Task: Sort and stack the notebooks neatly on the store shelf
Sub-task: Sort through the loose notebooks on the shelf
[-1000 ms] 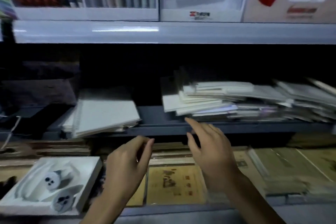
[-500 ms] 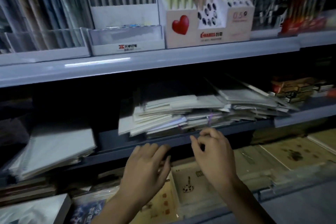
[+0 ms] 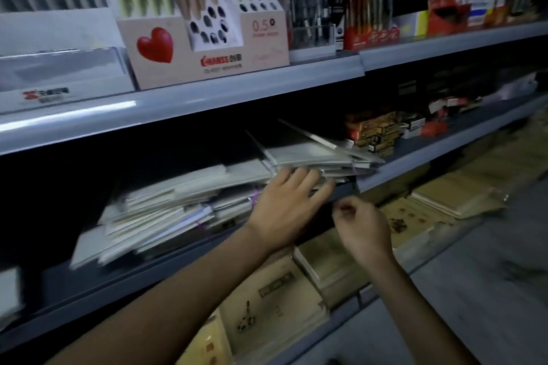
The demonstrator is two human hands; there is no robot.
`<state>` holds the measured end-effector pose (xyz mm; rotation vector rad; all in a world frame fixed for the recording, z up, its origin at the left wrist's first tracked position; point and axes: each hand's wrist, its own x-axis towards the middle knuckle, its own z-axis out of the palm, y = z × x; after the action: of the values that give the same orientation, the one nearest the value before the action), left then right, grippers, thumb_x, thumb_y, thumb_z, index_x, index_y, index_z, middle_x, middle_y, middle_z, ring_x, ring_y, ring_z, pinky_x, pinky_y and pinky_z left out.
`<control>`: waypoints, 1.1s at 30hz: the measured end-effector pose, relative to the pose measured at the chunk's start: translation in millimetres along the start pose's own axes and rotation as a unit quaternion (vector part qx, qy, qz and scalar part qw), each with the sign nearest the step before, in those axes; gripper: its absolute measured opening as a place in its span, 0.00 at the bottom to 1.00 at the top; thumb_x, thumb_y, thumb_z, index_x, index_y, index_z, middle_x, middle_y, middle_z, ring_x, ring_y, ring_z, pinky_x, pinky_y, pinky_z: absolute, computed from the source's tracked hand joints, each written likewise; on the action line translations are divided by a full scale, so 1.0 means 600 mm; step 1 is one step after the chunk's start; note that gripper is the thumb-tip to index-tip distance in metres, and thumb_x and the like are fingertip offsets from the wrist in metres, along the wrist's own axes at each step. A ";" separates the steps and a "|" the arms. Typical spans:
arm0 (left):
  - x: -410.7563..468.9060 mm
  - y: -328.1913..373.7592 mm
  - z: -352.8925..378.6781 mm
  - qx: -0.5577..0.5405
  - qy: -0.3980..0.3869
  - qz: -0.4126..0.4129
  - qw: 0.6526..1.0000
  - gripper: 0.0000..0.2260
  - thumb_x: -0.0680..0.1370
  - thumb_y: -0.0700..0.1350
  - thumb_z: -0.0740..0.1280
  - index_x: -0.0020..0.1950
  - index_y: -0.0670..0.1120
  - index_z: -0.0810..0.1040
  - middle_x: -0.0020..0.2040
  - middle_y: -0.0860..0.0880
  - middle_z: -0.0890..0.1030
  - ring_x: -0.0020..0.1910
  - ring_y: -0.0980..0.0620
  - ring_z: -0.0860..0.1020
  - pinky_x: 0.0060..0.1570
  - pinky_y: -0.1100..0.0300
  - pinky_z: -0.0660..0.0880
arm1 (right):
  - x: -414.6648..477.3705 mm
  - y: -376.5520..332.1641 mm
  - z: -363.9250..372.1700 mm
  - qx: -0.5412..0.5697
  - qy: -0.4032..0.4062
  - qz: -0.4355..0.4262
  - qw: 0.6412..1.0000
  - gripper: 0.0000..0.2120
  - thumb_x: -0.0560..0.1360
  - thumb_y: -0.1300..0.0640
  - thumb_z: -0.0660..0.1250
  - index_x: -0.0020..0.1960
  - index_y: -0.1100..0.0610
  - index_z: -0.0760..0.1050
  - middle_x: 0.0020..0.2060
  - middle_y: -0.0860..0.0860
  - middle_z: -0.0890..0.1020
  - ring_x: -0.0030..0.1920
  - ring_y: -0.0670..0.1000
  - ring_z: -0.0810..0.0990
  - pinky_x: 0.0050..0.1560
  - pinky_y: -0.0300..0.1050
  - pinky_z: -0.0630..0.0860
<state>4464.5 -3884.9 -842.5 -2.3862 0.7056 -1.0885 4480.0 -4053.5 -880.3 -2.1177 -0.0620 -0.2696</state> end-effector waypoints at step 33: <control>0.150 0.060 -0.022 0.049 -0.190 -0.160 0.968 0.14 0.82 0.36 0.63 0.67 0.40 0.76 0.62 0.41 0.73 0.62 0.40 0.74 0.45 0.50 0.74 | 0.005 0.073 -0.109 0.312 0.076 0.151 0.935 0.10 0.82 0.48 0.66 0.51 0.55 0.79 0.47 0.53 0.85 0.43 0.50 0.84 0.39 0.43 0.76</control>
<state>4495.0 -3969.4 -803.9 -2.5713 0.1355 -0.7209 4478.6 -4132.4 -882.8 -1.4416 0.2398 -0.1947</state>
